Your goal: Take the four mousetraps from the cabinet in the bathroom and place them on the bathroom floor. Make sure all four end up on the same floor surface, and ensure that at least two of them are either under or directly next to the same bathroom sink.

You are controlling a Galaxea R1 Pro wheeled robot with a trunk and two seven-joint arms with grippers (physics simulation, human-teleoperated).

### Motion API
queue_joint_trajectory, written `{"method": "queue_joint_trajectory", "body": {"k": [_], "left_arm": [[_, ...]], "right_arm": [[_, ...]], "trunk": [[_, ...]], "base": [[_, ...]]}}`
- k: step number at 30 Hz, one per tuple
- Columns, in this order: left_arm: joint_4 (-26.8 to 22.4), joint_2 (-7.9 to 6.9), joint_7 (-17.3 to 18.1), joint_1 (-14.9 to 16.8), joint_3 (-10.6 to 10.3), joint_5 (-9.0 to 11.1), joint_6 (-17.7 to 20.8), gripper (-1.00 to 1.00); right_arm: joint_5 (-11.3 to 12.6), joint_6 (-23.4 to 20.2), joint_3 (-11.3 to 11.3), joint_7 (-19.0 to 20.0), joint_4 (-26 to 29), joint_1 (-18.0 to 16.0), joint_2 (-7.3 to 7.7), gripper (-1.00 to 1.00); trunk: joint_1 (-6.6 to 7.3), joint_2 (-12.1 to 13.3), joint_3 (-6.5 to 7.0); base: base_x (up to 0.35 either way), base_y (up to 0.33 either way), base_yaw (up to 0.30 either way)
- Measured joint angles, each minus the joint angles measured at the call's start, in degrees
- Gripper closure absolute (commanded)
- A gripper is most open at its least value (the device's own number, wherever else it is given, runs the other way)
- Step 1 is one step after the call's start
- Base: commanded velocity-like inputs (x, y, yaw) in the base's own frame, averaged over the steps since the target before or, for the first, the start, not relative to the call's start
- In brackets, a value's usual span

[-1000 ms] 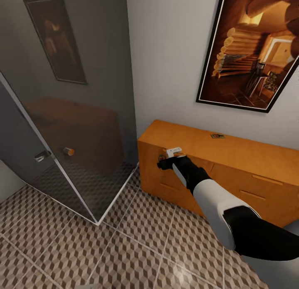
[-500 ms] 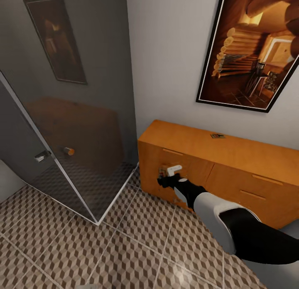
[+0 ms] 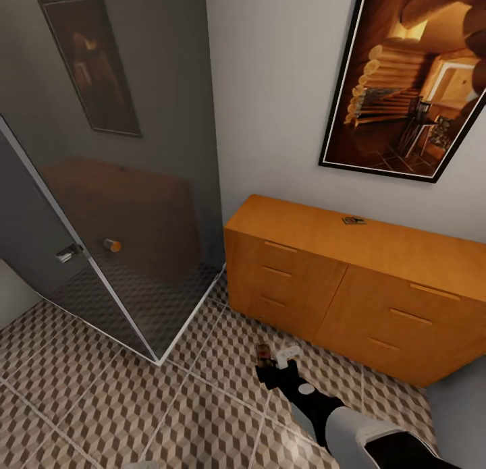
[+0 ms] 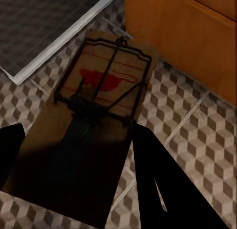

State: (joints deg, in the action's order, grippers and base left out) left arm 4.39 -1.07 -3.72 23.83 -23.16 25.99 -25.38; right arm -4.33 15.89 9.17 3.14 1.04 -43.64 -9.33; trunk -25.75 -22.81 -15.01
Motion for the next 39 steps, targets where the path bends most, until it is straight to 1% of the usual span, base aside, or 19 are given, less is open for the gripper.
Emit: {"method": "queue_joint_trajectory", "body": {"k": [1,2,4,5,7,10,11,12,13,16,18,21,23,28,39], "left_arm": [[0.00,-0.01,0.01,0.00,0.00,0.00,0.00,-1.00],[0.00,-0.01,0.01,0.00,0.00,0.00,0.00,-1.00],[0.00,-0.02,0.01,0.00,0.00,0.02,0.00,-1.00],[0.00,-0.02,0.01,0.00,0.00,0.02,0.00,-1.00],[0.00,-0.02,0.00,0.00,0.00,0.01,-0.03,-1.00],[0.00,-0.02,0.00,0.00,0.00,0.00,-0.02,-1.00],[0.00,-0.02,0.00,0.00,0.00,0.02,-0.03,-1.00],[0.00,-0.02,0.00,0.00,0.00,0.01,-0.02,-1.00],[-0.01,-0.02,0.00,0.00,0.00,0.01,-0.02,-1.00],[0.00,-0.02,0.00,0.00,0.00,0.00,-0.02,-1.00],[0.00,-0.02,0.00,0.00,0.00,0.00,-0.02,-1.00],[0.00,-0.02,0.00,0.00,0.00,0.00,-0.02,-1.00],[0.00,-0.02,0.00,0.00,0.00,0.00,-0.04,-1.00],[0.01,-0.01,0.00,0.01,0.00,0.00,-0.03,-1.00],[0.02,0.01,0.00,0.01,0.00,-0.01,-0.04,-1.00]], "right_arm": [[0.01,1.23,0.02,0.03,-0.01,1.46,0.72,1.00],[0.01,1.94,0.03,0.05,0.00,2.18,1.10,1.00],[0.08,4.87,-0.01,0.11,-0.02,4.47,2.62,1.00],[0.07,5.58,0.03,0.13,-0.03,5.05,3.08,1.00],[0.09,7.96,0.07,0.28,-0.08,7.63,4.59,1.00],[0.08,10.38,0.06,0.38,-0.08,9.70,5.48,1.00],[0.09,11.81,0.06,0.40,-0.09,10.75,5.98,1.00],[0.11,13.37,0.08,0.41,-0.09,11.78,6.50,1.00],[0.25,17.10,-0.05,0.48,-0.15,13.97,7.63,1.00],[0.16,19.48,0.11,0.49,-0.17,16.29,8.49,1.00],[0.25,20.62,0.04,0.38,-0.20,17.88,9.52,1.00],[0.30,21.09,0.09,0.08,-0.20,18.68,10.21,1.00],[0.30,21.17,0.13,-0.07,-0.17,18.87,10.32,1.00],[0.31,21.16,0.15,-0.21,-0.11,19.06,10.23,1.00],[0.31,21.10,0.14,-0.23,-0.18,19.08,10.20,1.00]], "trunk": [[0.00,0.00,-0.01],[0.00,0.00,0.00],[0.00,0.00,0.00],[0.00,0.00,0.00],[0.00,0.00,0.00],[0.00,0.00,0.00],[0.00,0.00,0.00],[0.00,0.00,0.00],[0.00,0.00,-0.01],[0.00,0.00,0.00],[0.00,0.00,0.00],[0.00,0.00,0.00],[0.00,0.00,0.00],[0.00,0.00,0.13],[0.00,0.00,0.82]], "base": [[0.000,0.000,0.000],[0.000,0.000,0.000],[0.000,0.000,0.000],[0.000,0.000,0.000],[0.000,0.000,0.000],[0.000,0.000,0.000],[0.000,0.000,0.000],[0.000,0.000,0.000],[0.000,0.000,0.000],[0.000,0.000,0.000],[0.000,0.000,0.000],[0.000,0.000,0.000],[0.000,0.000,0.000],[0.000,0.000,-0.125],[0.000,0.000,-0.223]]}}
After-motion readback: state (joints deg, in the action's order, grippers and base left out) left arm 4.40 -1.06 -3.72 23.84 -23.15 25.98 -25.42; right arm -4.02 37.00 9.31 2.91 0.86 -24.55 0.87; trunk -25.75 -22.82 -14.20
